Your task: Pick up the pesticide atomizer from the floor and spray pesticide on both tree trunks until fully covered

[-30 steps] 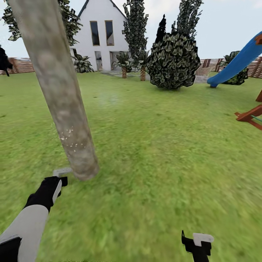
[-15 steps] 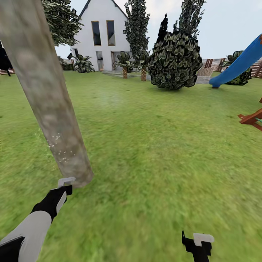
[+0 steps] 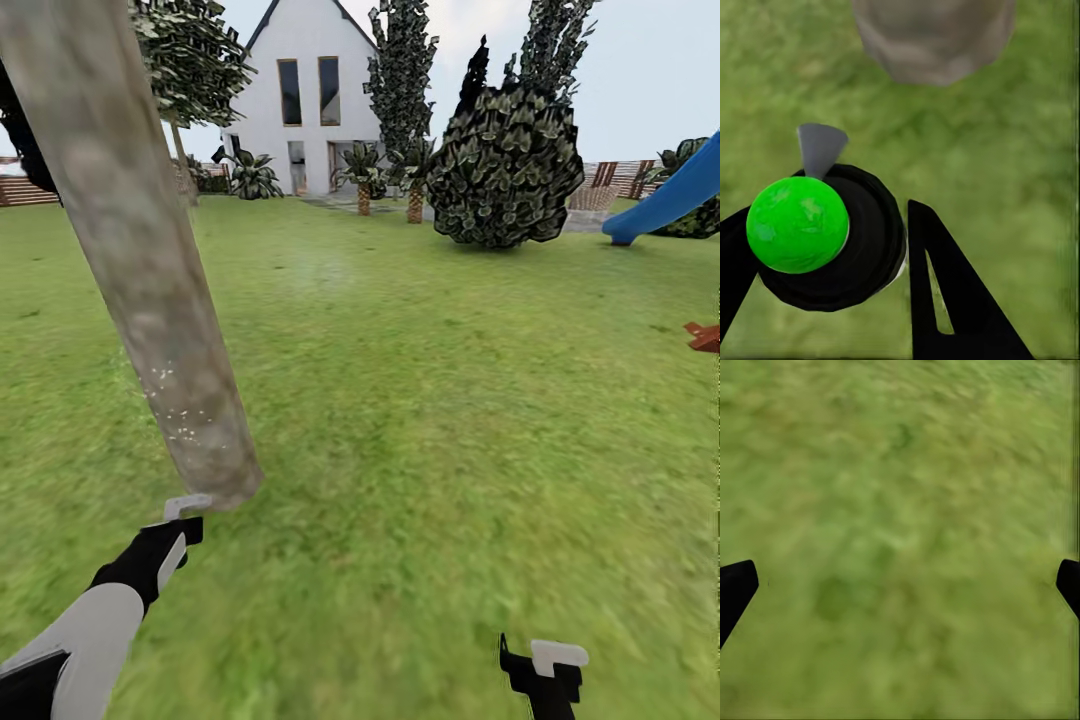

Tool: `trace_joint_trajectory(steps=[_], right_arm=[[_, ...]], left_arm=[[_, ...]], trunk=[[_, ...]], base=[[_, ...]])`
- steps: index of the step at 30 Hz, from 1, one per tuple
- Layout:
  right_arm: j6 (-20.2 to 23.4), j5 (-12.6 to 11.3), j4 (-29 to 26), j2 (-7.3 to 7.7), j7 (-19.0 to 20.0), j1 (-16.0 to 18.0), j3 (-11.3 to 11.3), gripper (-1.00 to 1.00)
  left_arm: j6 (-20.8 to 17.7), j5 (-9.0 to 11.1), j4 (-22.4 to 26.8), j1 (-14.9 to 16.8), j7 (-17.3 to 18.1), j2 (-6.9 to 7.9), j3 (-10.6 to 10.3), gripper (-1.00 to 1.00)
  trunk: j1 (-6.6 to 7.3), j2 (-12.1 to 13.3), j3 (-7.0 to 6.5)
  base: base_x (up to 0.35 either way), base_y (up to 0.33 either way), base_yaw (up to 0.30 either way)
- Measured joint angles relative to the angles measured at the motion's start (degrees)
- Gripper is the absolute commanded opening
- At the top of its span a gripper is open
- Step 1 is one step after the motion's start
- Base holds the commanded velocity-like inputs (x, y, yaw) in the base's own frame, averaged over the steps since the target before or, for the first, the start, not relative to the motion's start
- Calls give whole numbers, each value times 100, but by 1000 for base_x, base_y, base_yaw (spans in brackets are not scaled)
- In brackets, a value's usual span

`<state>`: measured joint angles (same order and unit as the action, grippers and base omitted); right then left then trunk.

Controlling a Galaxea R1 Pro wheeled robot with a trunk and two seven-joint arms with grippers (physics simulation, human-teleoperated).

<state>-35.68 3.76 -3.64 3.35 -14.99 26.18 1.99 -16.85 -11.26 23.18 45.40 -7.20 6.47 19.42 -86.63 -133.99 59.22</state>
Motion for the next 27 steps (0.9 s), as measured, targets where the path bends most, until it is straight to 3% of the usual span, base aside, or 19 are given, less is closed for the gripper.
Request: trace_joint_trajectory(steps=[5, 14, 20, 27], right_arm=[[0, 0, -1, 0, -7, 3, -6, 100], [0, 5, 9, -9, -5, 2, -6, 100], [-8, 5, 8, -18, -6, 3, -6, 100], [-8, 5, 7, -10, -5, 1, -6, 100]], left_arm=[[-7, 0, 0, 0, -30, 0, 0, -100], [-26, 16, 3, -2, -21, -7, 0, -100], [-9, 10, 2, -1, -71, -108, 9, -100], [-7, 9, 0, 0, -74, -114, 9, -100]], trunk=[[0, 0, 0], [2, 0, 0], [2, 0, 0], [2, 0, 0]], base=[[0, -272, 34], [134, -253, 266], [183, -234, 256], [183, -234, 20]])
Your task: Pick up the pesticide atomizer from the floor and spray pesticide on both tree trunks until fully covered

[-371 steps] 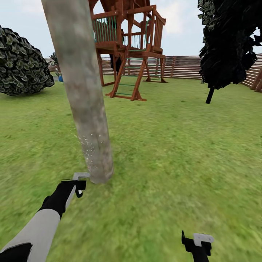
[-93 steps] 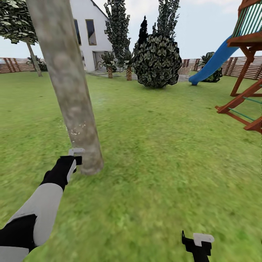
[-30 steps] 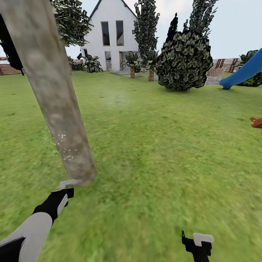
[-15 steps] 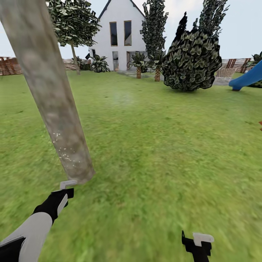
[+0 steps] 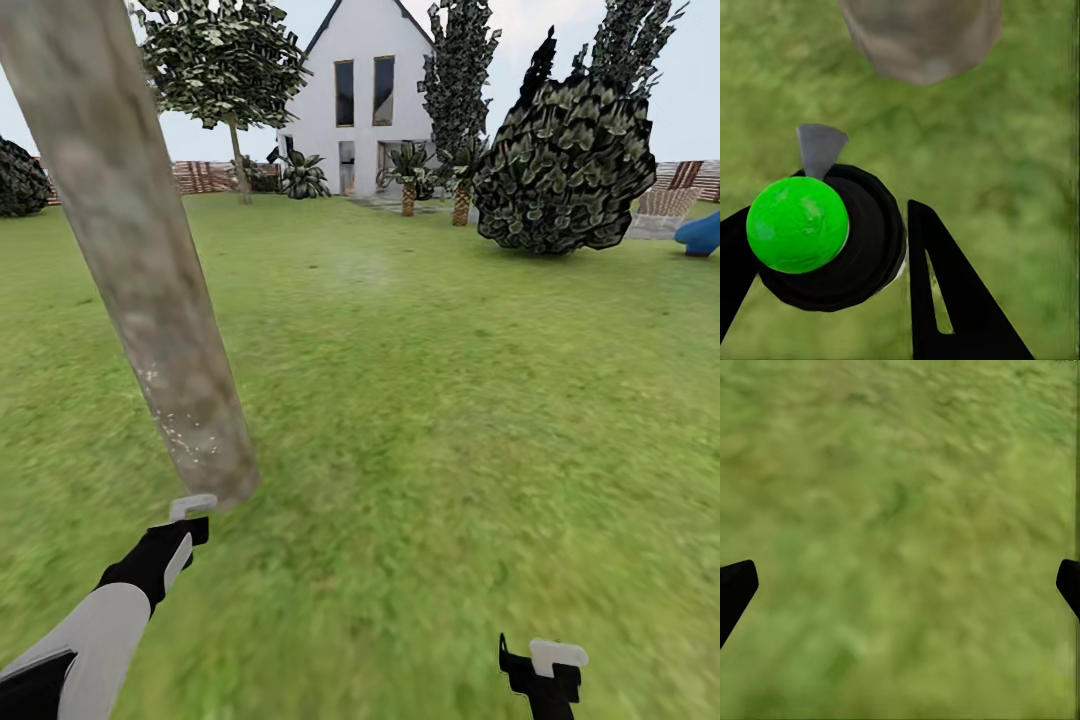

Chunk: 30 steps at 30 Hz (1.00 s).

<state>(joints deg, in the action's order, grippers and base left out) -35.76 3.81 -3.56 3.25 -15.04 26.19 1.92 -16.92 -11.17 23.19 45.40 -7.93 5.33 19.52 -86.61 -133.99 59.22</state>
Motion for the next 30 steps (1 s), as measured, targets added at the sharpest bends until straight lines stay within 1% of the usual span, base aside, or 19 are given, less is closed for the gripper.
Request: trace_joint_trajectory(steps=[9, 23, 30], right_arm=[[-1, 0, 0, 1, -2, -2, 0, 100], [-1, 0, 2, -18, 1, 1, 0, 100], [-1, 0, 0, -17, -2, 0, 0, 100]], left_arm=[[0, 0, 0, 0, -9, 0, 0, -100], [-2, 0, 2, -2, -8, 1, 0, -100], [0, 8, 0, 0, -9, 1, 0, -100]], trunk=[[0, 0, 0], [-1, 0, 0], [-1, 0, 0]], base=[[161, -238, 8], [137, -244, 263], [134, -244, 36]])
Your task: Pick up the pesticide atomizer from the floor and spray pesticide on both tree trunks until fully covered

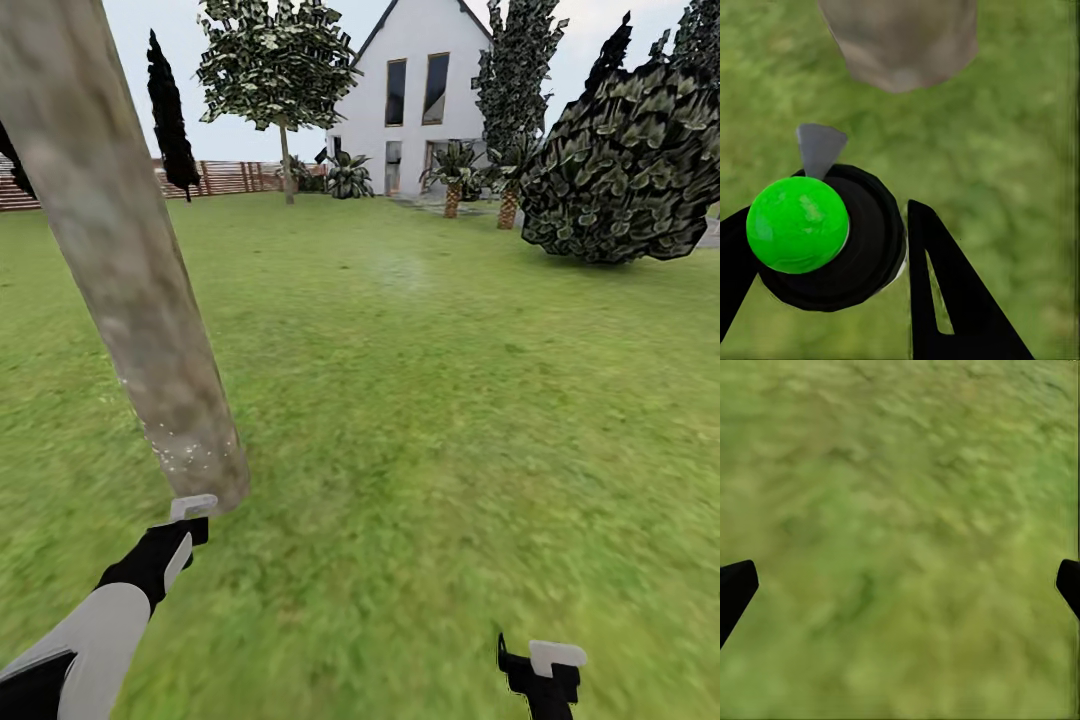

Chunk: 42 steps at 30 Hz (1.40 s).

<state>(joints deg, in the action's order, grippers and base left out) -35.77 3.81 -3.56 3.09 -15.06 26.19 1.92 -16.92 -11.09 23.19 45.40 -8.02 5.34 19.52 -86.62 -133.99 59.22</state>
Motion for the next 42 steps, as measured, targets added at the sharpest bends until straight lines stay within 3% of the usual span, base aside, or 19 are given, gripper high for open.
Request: trace_joint_trajectory(steps=[20, 28, 30, 31, 33, 34, 36, 38, 40, 42], right_arm=[[0, 0, 2, -9, 6, 4, 0, 100], [2, -1, 0, -5, 10, 0, 2, 100], [2, -1, 0, 11, 10, -1, 3, 100], [3, -1, 0, 15, 10, 0, 1, 100], [2, -1, 0, 21, 10, 0, 3, 100], [3, 0, 0, 23, 8, 1, 2, 100], [3, 1, 0, 26, 10, 1, -1, 100], [3, 0, 0, 26, 10, 1, 1, 100], [3, 0, -1, 26, 10, 4, 2, 100], [7, 0, 0, 26, 10, 0, 3, 100]], left_arm=[[-2, 10, 2, -2, 1, 7, 2, -100], [-23, 10, 162, 46, 95, -43, -4, -100], [-60, 20, 233, 115, 415, -180, -151, -100], [-136, -21, 387, 245, 804, -186, -423, -100], [-464, -74, 468, 474, 1010, -132, -728, -100], [-660, -100, 482, 565, 1049, -37, -815, -100], [-885, -108, 493, 732, 1378, 425, -903, -100], [-1025, -81, 494, 902, 1868, 651, -917, -100], [-1340, -116, 496, 998, 2106, 650, -1027, -100], [-1650, -172, 501, 1234, 2181, 618, -1339, -100]], trunk=[[-1, 0, 0], [-1, 0, 0], [-1, 0, 0], [-1, 0, -1], [-1, 0, -1], [-1, 0, -1], [-1, 0, -1], [-1, 0, -1], [-1, 0, 0], [-1, 0, -1]], base=[[90, -254, 256], [14, -30, 177], [0, 0, 6], [0, 0, 2], [0, 0, 0], [0, 0, 0], [0, 0, 0], [0, 0, 0], [0, 0, 0], [0, 0, 0]])
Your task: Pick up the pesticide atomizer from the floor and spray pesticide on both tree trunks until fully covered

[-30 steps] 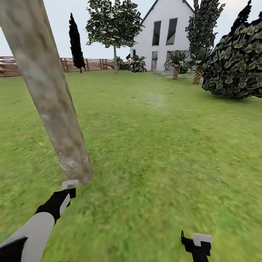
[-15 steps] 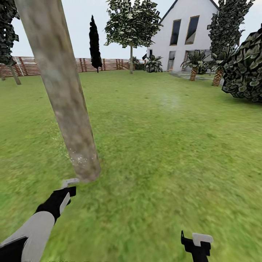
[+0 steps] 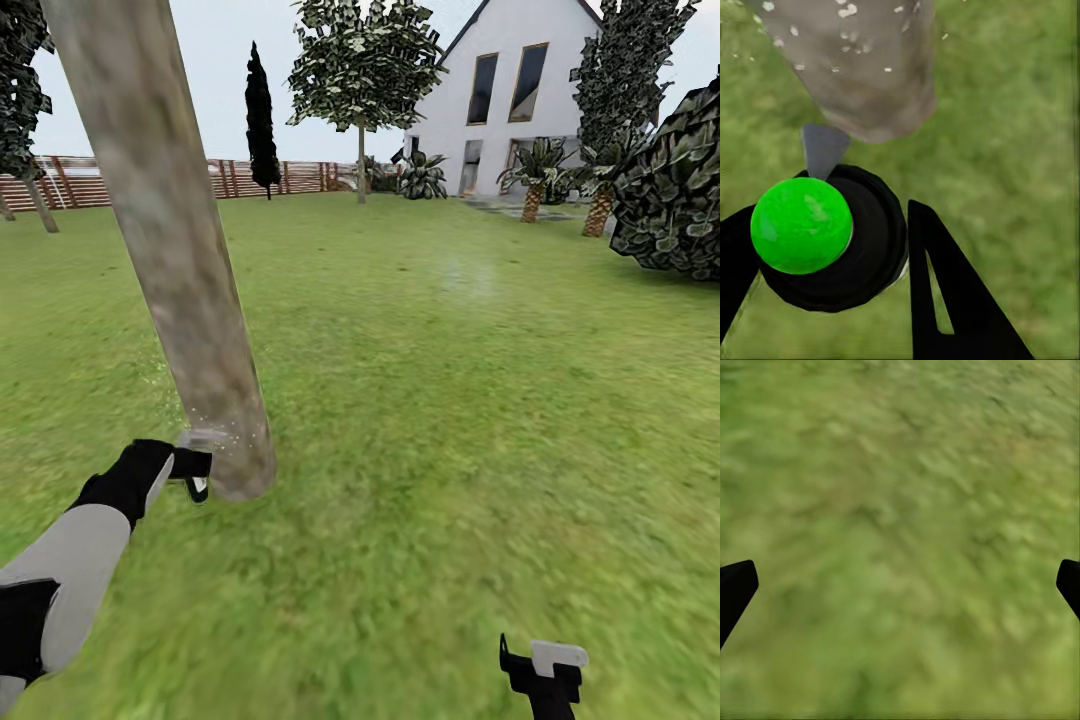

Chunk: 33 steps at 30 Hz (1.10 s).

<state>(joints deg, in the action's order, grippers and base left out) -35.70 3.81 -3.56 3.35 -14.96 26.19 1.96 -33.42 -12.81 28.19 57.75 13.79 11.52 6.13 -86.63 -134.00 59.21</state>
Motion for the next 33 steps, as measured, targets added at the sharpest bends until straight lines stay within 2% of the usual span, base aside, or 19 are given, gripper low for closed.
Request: trace_joint_trajectory(steps=[2, 4, 6, 8, 10, 13, 18, 20, 22, 23, 27, 29, 33], right_arm=[[2, 0, 0, 0, 0, -2, -1, 100], [3, 0, 0, 0, 0, 0, -1, 100], [4, 0, 0, 0, 0, 1, -3, 100], [5, 0, 0, 0, 0, 0, -3, 100], [5, 0, 0, 0, 0, -1, -1, 100], [5, 0, 0, 0, 0, -1, -3, 100], [5, 0, -1, 0, 0, 2, -1, 100], [3, 0, 0, 0, 0, 2, -2, 100], [-3, -1, -6, 0, 0, 1, 0, 100], [-4, -4, -8, 0, -2, 1, 2, 100], [-4, 0, -7, 0, 0, 0, 0, 100], [-4, 0, -7, 0, -2, -2, -2, 100], [-4, -1, -6, 0, 0, 1, -2, 100]], left_arm=[[-84, -15, -4, 184, 117, 50, -88, -100], [-105, -76, -5, 400, 523, 213, -117, -100], [-112, -77, -6, 448, 664, 344, -129, -100], [-129, -33, 1, 499, 704, 331, -128, -100], [-392, -17, 96, 717, 717, 257, -120, -100], [-660, -76, 159, 859, 730, 323, -122, -100], [-693, -87, 209, 876, 732, 692, -124, -100], [-714, -66, 267, 876, 732, 714, -125, -100], [-758, -54, 604, 898, 727, 712, -119, -100], [-1180, -145, 916, 1027, 721, 789, -127, -100], [-1223, -94, 815, 873, 733, 912, -142, -100], [-1186, -112, 755, 689, 744, 916, -144, -100], [-1171, -124, 738, 612, 937, 909, -154, -100]], trunk=[[0, 0, 0], [0, 0, 0], [0, 0, 1], [0, 0, 1], [0, 0, 0], [0, 0, 0], [0, 0, 1], [0, 0, 1], [0, 0, 0], [0, 0, 0], [-1, 1, 1], [-1, 1, 1], [-1, 0, 1]], base=[[0, 0, 0], [0, 0, 0], [0, 0, 0], [0, 0, 0], [0, 0, 0], [0, 0, 0], [0, 0, 0], [0, 0, 0], [0, 0, 0], [0, 0, 0], [0, 0, 0], [0, 0, 71], [0, -12, 236]])
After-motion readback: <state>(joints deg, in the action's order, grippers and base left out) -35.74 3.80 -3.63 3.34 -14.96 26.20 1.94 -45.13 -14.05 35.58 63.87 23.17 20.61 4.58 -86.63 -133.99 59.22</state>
